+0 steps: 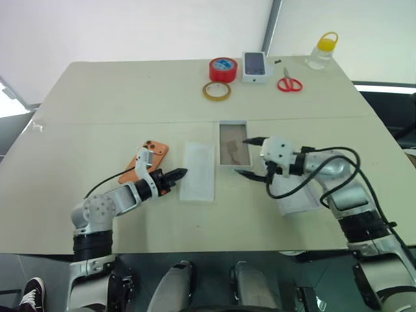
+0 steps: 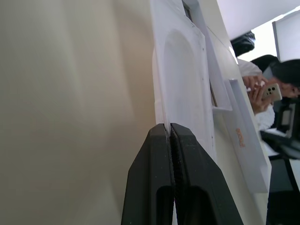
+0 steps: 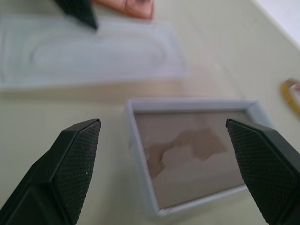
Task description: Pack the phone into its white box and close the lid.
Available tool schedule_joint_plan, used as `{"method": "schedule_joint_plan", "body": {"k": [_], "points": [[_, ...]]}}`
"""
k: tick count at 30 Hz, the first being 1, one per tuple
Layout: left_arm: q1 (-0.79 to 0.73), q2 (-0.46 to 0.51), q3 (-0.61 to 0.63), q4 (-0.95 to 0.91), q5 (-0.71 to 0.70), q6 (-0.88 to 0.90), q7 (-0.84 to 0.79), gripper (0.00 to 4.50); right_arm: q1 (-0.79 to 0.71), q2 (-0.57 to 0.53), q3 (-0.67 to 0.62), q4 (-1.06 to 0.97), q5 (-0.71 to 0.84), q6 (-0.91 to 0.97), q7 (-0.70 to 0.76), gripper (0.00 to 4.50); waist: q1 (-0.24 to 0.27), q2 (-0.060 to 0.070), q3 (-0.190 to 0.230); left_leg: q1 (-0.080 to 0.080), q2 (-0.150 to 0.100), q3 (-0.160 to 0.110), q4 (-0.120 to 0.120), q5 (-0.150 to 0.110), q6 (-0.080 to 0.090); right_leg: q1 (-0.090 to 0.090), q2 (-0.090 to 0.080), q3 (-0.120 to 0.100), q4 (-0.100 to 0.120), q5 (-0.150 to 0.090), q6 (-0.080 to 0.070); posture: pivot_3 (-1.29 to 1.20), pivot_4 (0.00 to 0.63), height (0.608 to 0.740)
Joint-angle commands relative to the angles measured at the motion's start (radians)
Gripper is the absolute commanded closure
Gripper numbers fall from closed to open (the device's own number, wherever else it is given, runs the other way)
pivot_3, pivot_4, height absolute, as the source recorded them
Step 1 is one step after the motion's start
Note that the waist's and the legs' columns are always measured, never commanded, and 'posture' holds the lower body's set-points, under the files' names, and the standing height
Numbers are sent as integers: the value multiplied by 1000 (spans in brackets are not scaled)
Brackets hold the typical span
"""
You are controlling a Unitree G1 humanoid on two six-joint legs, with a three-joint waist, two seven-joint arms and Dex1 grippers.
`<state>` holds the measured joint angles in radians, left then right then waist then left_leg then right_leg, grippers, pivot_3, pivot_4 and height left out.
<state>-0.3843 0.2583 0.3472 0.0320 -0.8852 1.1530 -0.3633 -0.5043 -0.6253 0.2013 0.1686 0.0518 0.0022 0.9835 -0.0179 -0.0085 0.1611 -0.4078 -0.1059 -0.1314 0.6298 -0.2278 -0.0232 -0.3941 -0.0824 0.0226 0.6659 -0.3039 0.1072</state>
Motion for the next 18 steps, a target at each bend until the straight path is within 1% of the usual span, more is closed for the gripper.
{"method": "schedule_joint_plan", "body": {"k": [1, 5, 7, 8, 10, 14, 15, 16, 17, 18], "points": [[-28, 13, 64, -47, -42, 12, 51, 4437, -57, 5, 15, 36, -17, -40, 34, 0, 0, 0, 0, 0, 0, 0, 0, 0, 0, 0, 0, 0, 0, 0, 0, 0, 150, 740], [-48, 6, 126, -58, -100, 37, 110, 4437, -102, 69, 25, 112, 14, 7, 55, 0, -1, 0, 0, 0, 0, 0, 0, 1, -1, 0, 0, 0, 0, 0, 0, 0, 150, 740], [-44, 13, 118, -75, -98, 28, 115, 4437, -129, 95, 26, 174, 14, 36, 68, 0, 1, -1, 0, 0, 0, 0, 0, 1, -2, 0, 0, 0, 0, 0, 0, 0, 150, 740], [-43, 12, 117, -84, -104, 30, 120, 4478, -141, 102, 28, 204, 8, 30, 78, 255, 2, -1, 0, 0, 0, 0, 0, 1, -2, 0, 0, 0, 0, 0, 0, 0, 150, 740], [-42, 7, 115, -100, -112, 29, 131, 4500, -162, 115, 32, 247, -1, 22, 94, 835, 7, -1, 1, 0, -1, 0, 0, 1, -2, 0, 0, 0, 0, 0, 0, 0, 150, 740], [-47, -1, 115, -134, -104, -18, 152, 4500, -191, 117, 69, 310, -38, 18, 128, 2914, 4, -1, 1, -1, -1, 0, 0, 1, -2, 0, -1, 0, -1, 0, 0, 0, 150, 740], [-47, -1, 113, -141, -100, -27, 156, 4500, -193, 118, 74, 317, -41, 24, 137, 3549, 4, -1, 1, -1, -1, 0, 0, 1, -2, 0, 0, 0, 0, 0, 0, 0, 150, 740], [-49, -2, 115, -146, -106, -24, 167, 4500, -193, 117, 76, 318, -46, 14, 141, 4058, 3, -1, 1, -1, 0, 0, 0, 1, -2, 0, 0, 0, 0, 0, 0, 0, 150, 740], [-50, -1, 113, -155, -110, -28, 171, 4500, -191, 119, 74, 312, -44, 14, 143, 4436, 2, -1, 1, -1, 0, 0, 0, 1, -2, 0, 0, 0, 0, 0, 0, 0, 150, 740], [-53, -6, 122, -162, -129, -29, 176, 4500, -182, 122, 66, 279, -19, 40, 161, 4436, 2, -1, 1, -1, 0, 0, 0, 1, -2, 0, 0, 0, 0, 0, 0, 0, 150, 740]]}}
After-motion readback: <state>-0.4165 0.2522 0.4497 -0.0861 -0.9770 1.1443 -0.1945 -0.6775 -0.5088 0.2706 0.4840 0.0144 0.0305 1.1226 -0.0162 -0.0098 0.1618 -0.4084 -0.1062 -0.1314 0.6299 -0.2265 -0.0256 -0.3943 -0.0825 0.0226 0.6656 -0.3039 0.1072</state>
